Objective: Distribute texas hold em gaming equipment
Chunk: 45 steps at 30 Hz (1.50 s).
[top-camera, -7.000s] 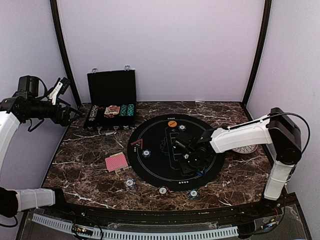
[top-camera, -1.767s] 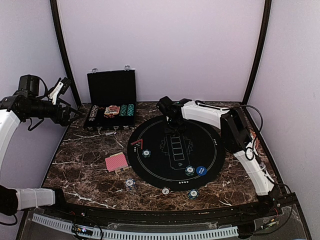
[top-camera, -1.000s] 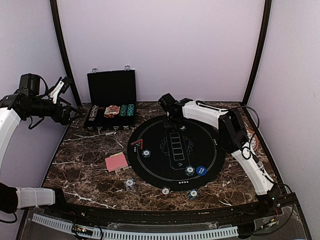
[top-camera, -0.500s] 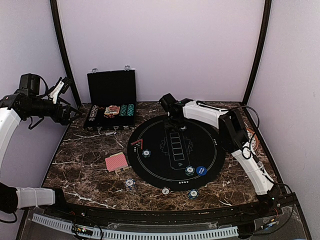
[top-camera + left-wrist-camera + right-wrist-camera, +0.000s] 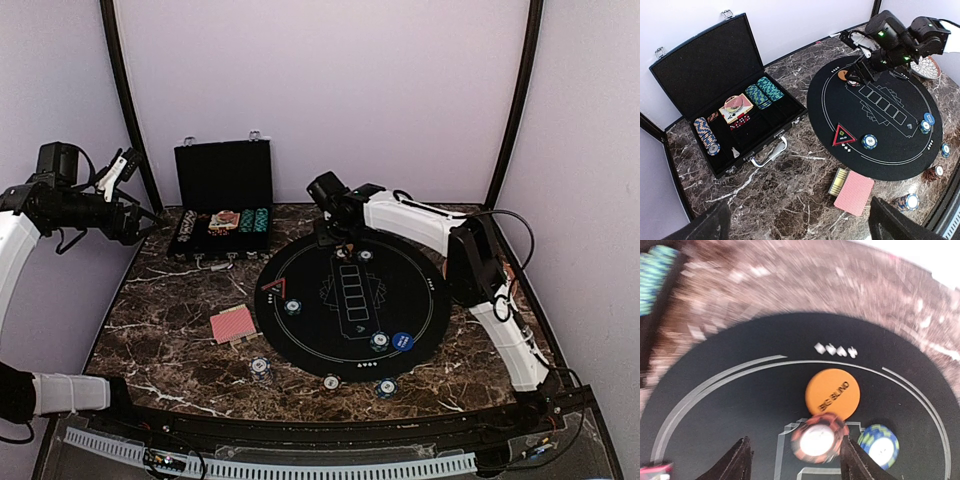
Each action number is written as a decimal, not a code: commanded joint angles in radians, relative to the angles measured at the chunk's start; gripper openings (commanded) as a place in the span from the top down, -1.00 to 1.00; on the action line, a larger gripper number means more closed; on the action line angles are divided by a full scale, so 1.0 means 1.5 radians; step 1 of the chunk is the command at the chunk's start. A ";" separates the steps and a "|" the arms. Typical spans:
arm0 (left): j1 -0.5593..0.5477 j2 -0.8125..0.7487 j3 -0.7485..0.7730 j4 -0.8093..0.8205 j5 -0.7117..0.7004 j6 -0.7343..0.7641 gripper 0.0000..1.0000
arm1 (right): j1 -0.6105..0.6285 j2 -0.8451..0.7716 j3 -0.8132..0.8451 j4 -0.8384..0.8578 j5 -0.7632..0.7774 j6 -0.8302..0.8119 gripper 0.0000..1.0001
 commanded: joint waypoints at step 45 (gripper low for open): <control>0.004 -0.025 0.006 -0.021 0.023 -0.010 -0.98 | 0.425 -0.390 -0.592 -0.039 -0.102 0.203 -0.81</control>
